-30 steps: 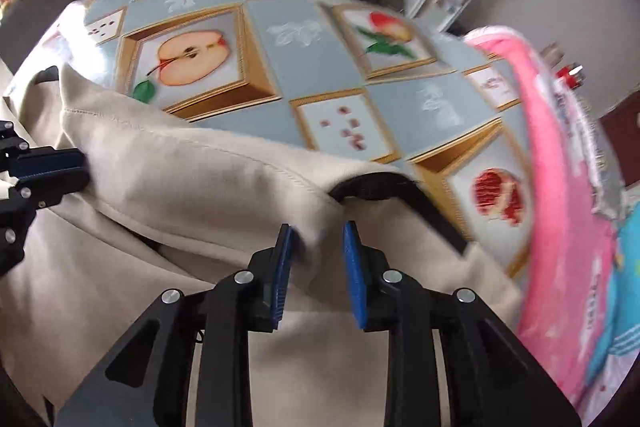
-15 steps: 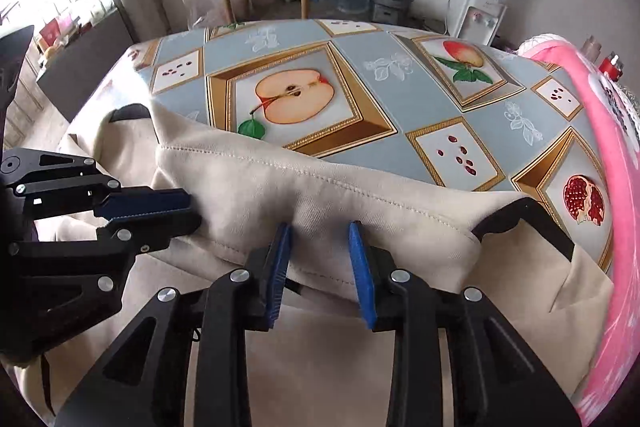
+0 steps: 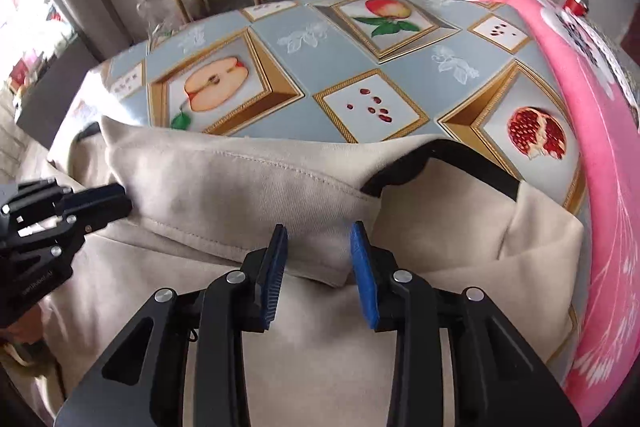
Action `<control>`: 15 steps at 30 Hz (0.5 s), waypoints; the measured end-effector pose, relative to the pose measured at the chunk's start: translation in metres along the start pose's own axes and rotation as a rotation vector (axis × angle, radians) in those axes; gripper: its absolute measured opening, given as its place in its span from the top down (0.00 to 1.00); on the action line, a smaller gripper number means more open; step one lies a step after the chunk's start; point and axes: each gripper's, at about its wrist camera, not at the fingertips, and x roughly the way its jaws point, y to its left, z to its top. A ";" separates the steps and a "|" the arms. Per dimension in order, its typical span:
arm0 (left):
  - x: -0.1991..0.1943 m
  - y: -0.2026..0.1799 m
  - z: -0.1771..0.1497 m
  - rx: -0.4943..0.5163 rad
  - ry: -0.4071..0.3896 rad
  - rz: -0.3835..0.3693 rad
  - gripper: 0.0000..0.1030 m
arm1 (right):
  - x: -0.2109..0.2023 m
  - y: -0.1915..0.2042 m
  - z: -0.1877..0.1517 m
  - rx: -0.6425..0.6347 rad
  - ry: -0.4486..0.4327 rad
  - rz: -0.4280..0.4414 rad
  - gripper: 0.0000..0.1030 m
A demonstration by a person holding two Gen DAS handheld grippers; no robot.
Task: Fold large clothes
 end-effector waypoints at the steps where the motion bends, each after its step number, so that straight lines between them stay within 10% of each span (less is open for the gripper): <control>1: -0.008 0.000 -0.002 -0.001 -0.005 -0.001 0.88 | -0.009 -0.001 -0.003 0.010 -0.013 0.008 0.64; 5: -0.054 -0.003 -0.014 0.007 -0.015 -0.003 0.86 | -0.067 -0.005 -0.031 0.038 -0.092 0.051 0.49; 15: -0.178 -0.013 -0.150 -0.069 -0.028 0.062 0.38 | -0.181 -0.024 -0.162 0.114 -0.206 0.130 0.27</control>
